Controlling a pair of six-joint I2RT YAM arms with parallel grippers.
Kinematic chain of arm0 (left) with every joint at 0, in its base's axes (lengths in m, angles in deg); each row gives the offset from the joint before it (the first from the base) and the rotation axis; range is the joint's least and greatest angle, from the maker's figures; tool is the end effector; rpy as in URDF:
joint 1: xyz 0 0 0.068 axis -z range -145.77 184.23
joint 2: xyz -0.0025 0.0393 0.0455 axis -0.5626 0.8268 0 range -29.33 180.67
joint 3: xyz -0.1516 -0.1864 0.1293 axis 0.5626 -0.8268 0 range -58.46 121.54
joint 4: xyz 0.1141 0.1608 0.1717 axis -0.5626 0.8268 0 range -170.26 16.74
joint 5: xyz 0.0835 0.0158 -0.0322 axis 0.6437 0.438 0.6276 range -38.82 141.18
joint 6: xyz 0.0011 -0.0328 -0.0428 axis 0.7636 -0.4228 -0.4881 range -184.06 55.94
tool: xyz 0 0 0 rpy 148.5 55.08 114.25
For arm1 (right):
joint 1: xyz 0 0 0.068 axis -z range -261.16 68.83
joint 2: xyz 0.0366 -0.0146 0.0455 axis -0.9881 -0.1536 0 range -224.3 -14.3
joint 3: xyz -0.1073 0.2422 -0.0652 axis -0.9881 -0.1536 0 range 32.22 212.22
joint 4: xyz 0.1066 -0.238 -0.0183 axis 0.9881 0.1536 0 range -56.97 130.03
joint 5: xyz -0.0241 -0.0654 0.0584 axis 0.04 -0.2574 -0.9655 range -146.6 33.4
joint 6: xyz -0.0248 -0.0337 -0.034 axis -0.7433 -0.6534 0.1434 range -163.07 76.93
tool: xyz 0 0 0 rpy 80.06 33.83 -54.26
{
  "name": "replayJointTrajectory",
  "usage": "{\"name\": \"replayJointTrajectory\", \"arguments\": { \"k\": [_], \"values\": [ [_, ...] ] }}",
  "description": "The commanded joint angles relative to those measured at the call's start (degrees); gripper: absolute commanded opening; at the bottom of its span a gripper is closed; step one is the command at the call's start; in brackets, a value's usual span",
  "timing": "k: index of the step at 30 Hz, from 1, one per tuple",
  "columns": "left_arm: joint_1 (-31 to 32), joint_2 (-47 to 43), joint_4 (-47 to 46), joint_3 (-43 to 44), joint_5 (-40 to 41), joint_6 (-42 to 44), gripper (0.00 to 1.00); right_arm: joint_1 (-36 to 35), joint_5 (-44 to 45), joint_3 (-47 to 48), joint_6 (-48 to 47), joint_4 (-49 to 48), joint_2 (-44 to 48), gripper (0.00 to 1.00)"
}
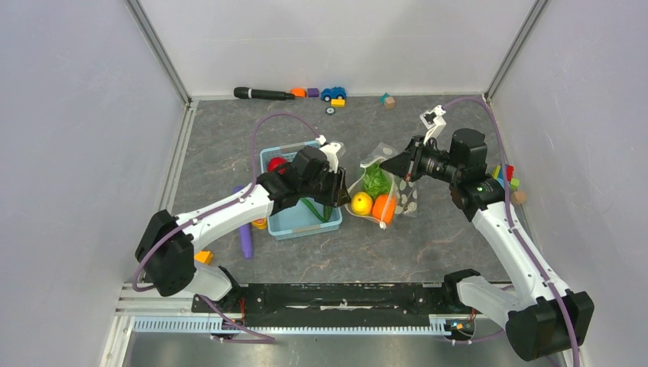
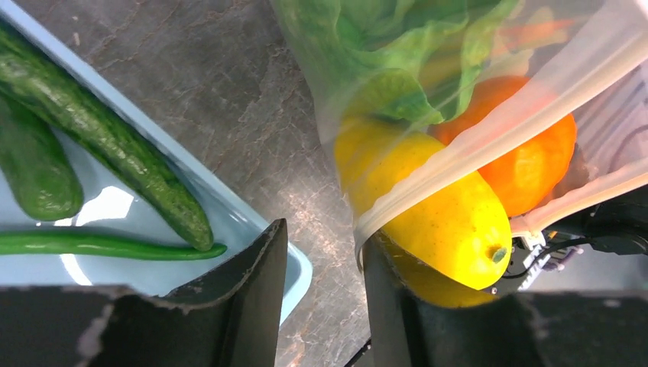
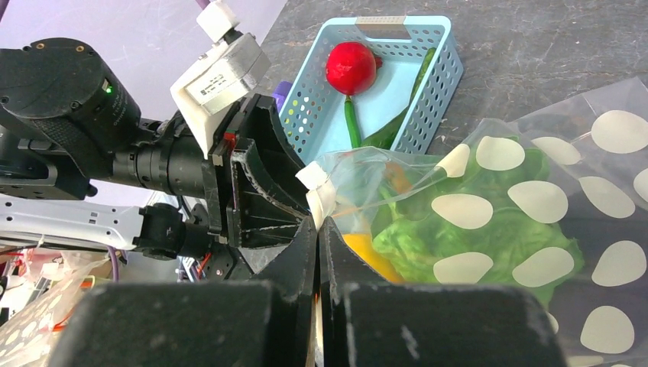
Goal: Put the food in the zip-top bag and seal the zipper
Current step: Adjust the zipper on the food storage bag.
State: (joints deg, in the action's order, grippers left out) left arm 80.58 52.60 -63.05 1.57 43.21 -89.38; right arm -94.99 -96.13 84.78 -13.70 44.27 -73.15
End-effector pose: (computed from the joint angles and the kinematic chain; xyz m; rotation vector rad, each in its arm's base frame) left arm 0.2154 -0.2331 0.2703 0.5116 2.3240 -0.7968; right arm 0.2182 0.0771 0.3416 -0.2393 1.9560 1.1506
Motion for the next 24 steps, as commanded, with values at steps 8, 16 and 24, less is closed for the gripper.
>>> {"name": "replayJointTrajectory", "arguments": {
  "k": [8,16,24],
  "values": [
    [-0.11,0.81,-11.72,2.20,-9.79,-6.16,0.05,0.29,-0.50,1.59,0.87,-3.82,-1.29,0.00],
    [-0.03,-1.00,-6.18,5.35,-5.29,-8.39,0.02,1.78,13.94,5.95,-10.60,11.54,-5.51,0.07],
    [-0.11,1.20,-0.55,12.55,1.46,-11.03,0.02,1.70,33.22,11.12,-18.47,19.34,-5.90,0.52]
  ]
}}
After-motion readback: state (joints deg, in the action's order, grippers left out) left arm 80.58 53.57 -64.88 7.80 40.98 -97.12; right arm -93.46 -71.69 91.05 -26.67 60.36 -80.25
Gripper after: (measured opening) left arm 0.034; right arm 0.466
